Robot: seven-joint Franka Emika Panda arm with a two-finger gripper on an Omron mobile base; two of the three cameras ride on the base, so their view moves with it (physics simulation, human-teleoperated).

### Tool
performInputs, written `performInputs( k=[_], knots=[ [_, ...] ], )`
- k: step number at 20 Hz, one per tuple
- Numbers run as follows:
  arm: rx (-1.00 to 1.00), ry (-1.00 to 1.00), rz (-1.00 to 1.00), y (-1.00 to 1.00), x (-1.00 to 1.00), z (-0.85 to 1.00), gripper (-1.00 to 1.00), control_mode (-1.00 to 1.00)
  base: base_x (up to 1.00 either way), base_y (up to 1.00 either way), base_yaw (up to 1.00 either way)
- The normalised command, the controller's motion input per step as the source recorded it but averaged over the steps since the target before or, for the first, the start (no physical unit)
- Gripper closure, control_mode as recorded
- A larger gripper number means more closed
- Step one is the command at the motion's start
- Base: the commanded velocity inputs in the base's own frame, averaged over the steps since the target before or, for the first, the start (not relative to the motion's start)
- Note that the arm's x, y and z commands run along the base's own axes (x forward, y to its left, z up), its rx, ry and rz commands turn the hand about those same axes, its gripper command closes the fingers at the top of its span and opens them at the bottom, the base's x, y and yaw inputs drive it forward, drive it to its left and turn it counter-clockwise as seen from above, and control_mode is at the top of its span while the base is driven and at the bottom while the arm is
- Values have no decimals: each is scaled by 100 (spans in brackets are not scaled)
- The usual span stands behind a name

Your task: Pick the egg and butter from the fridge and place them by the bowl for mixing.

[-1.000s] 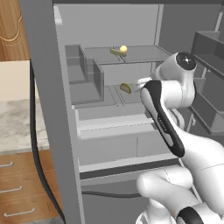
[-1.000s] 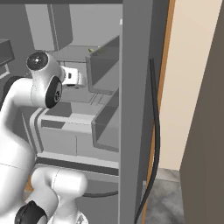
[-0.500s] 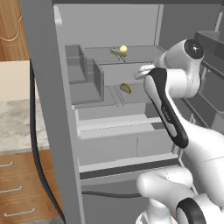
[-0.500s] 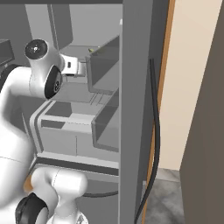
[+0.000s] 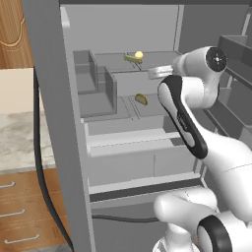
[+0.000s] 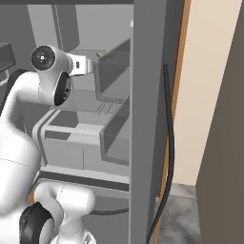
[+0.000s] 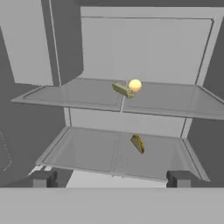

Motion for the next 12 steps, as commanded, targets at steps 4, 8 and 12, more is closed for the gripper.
performInputs(
  k=[4,8,12],
  knots=[
    [1,-1,7,0,41,24,-100,-100,0,0,0],
    [1,3,3,0,44,19,-100,-100,0,0,0],
    [0,4,0,1,49,0,-100,-100,0,0,0]
  ],
)
